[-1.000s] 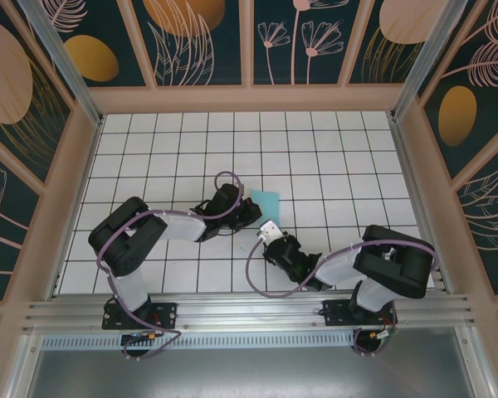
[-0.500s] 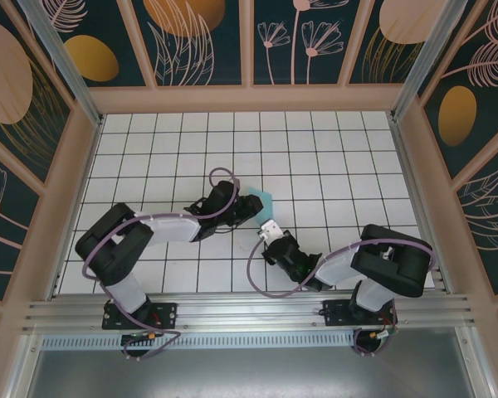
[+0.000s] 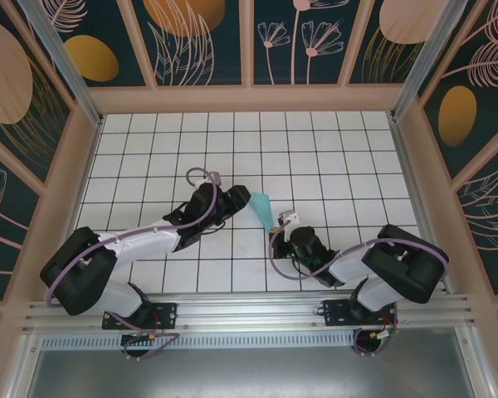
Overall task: Fold a paper plane with a square sheet of paper (pick it up from the middle)
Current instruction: Fold the wing for the fifth time at the center of the table.
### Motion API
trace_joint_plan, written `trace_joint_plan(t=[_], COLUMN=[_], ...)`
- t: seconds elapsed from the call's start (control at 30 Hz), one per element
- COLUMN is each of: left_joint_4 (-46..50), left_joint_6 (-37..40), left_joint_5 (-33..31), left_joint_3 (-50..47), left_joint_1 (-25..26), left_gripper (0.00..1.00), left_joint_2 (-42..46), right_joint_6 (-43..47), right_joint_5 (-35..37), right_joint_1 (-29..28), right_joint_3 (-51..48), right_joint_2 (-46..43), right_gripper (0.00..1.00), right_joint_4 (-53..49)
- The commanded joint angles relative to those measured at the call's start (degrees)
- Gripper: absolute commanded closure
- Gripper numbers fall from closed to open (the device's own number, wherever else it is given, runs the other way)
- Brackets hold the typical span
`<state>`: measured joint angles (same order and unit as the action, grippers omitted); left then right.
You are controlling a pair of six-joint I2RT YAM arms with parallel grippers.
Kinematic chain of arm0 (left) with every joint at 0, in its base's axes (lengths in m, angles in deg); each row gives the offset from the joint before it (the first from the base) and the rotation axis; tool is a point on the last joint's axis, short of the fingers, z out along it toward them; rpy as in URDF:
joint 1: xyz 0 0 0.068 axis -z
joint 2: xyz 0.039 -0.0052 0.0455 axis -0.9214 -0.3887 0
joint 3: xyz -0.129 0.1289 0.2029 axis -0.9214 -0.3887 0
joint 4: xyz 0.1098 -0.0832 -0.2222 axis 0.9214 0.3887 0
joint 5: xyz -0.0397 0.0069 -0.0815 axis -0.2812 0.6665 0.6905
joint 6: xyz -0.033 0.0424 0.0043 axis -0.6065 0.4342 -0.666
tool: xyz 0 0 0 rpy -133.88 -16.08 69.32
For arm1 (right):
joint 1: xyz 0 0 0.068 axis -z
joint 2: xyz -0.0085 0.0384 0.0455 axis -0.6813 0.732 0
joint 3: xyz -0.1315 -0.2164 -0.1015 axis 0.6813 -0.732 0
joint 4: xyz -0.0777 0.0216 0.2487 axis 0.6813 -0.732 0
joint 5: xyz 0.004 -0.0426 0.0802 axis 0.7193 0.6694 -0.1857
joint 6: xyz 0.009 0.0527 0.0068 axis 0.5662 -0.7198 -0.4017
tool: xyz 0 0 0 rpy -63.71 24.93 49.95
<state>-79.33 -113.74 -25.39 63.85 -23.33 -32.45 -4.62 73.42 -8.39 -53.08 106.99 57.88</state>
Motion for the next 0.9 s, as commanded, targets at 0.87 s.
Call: trace_joint_plan(t=[0.87], left_joint_4=[-11.4], left_joint_6=[-1.2], left_joint_5=[12.3], left_joint_3=[2.1], left_joint_1=[-0.4], left_gripper=[0.59], left_joint_2=[-11.6], right_joint_6=[-31.9], right_joint_5=[-19.4], right_joint_1=[11.9], right_joint_3=[-1.4], right_joint_2=[3.7], right_gripper=[1.0], right_joint_4=[2.8])
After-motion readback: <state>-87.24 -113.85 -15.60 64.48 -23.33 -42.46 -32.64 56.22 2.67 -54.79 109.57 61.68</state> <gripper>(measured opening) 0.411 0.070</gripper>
